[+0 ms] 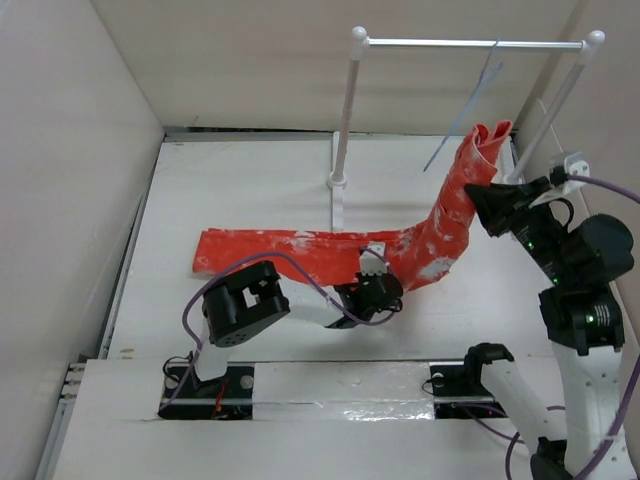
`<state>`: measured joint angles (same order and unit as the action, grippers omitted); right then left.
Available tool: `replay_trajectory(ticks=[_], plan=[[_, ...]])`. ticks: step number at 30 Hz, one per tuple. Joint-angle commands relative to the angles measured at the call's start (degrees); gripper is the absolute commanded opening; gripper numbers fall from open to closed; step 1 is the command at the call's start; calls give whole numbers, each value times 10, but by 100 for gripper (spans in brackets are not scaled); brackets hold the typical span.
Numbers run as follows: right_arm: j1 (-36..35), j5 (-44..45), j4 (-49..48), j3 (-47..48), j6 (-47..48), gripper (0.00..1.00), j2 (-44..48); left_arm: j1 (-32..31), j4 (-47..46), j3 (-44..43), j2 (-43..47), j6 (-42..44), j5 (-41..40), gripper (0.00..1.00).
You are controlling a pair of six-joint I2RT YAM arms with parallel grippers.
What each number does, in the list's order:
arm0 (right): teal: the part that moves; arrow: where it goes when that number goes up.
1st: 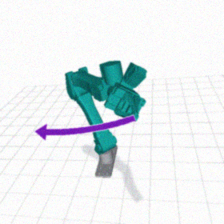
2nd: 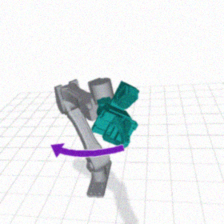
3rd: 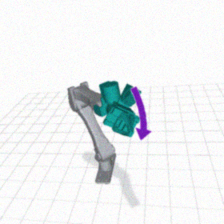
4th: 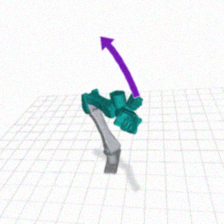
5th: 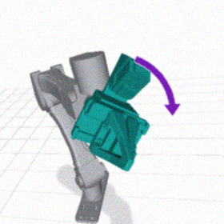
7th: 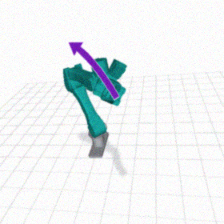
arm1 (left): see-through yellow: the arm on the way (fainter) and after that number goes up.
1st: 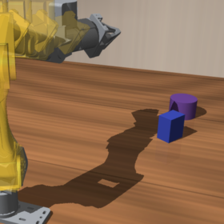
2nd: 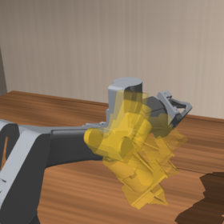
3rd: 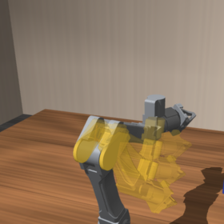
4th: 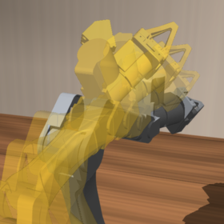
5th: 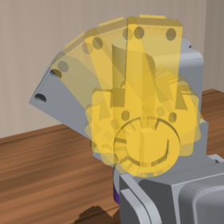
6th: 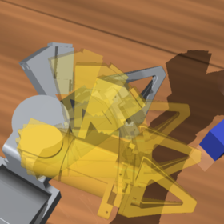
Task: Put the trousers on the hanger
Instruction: Fold the trousers at the center of the board.
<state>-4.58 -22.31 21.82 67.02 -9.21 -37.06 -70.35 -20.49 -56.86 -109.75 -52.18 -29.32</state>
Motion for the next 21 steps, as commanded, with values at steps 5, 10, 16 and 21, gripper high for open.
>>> replay_trajectory(ticks=[5,10,16,21], plan=[[-92,-26,-100,80,0,0,-129,-41,37,-19,20,2,16,0],[-262,121,-109,97,42,0,-229,25,45,89,209,16,3,21],[-334,195,-159,110,44,0,-310,107,106,176,488,45,-18,51],[-402,248,-165,177,51,0,-415,210,192,186,689,70,10,50]])
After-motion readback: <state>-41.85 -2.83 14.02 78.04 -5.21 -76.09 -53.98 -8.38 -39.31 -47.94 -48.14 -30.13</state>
